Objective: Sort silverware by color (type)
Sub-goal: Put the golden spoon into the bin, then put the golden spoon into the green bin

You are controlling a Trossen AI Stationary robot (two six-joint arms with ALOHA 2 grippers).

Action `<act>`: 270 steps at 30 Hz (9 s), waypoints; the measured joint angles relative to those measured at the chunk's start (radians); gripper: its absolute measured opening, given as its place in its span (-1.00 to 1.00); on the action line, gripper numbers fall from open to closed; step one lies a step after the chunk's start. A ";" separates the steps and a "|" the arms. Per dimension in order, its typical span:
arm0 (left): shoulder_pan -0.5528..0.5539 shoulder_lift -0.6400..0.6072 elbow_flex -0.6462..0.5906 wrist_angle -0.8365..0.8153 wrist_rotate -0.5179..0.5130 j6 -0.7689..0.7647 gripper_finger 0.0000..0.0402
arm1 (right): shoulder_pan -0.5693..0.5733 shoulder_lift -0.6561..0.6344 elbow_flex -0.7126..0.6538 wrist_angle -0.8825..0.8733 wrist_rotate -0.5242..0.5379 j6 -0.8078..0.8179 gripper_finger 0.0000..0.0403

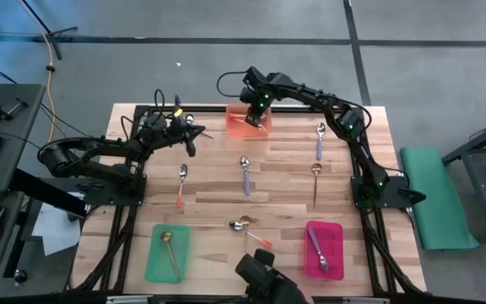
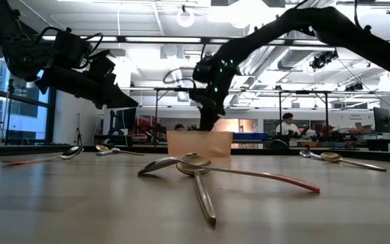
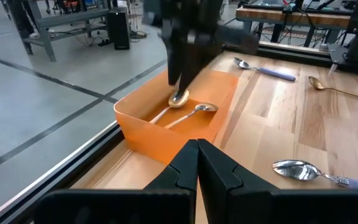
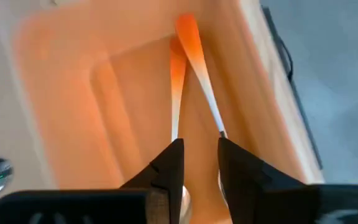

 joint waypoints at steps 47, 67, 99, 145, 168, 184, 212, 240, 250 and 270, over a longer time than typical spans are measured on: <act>-0.162 0.031 0.503 -1.005 -0.145 0.225 -1.00 | 0.540 -1.048 -1.392 0.902 0.390 0.597 -1.00; -0.096 0.477 0.924 -1.606 -0.253 0.466 -0.53 | 0.355 -1.048 -1.393 1.184 0.189 0.266 -1.00; -0.115 0.653 0.954 -1.512 -0.422 0.704 -0.63 | 0.388 -1.048 -1.392 1.236 0.190 0.189 -1.00; -0.445 0.162 0.953 -1.803 -0.402 0.180 -0.96 | 0.388 -1.049 -1.392 1.289 0.163 0.162 -1.00; -0.153 0.523 0.872 -1.706 -0.345 0.341 -0.31 | 0.388 -1.049 -1.392 1.277 0.160 0.117 -1.00; -0.135 0.576 0.874 -1.679 -0.338 0.325 -0.72 | 0.388 -1.049 -1.392 1.277 0.160 0.117 -1.00; -0.699 0.083 0.872 -1.954 -0.356 0.238 -0.98 | 0.388 -1.049 -1.392 1.279 0.160 0.109 -1.00; -1.630 0.377 1.038 -2.063 -0.431 0.281 -0.97 | 0.388 -1.049 -1.392 1.276 0.160 0.144 -1.00; -1.628 0.428 0.995 -1.975 -0.346 0.208 -0.96 | 0.388 -1.049 -1.392 1.279 0.160 0.138 -1.00; -1.622 0.428 0.841 -1.870 -0.282 0.227 -0.93 | 0.388 -1.049 -1.392 1.279 0.160 0.136 -1.00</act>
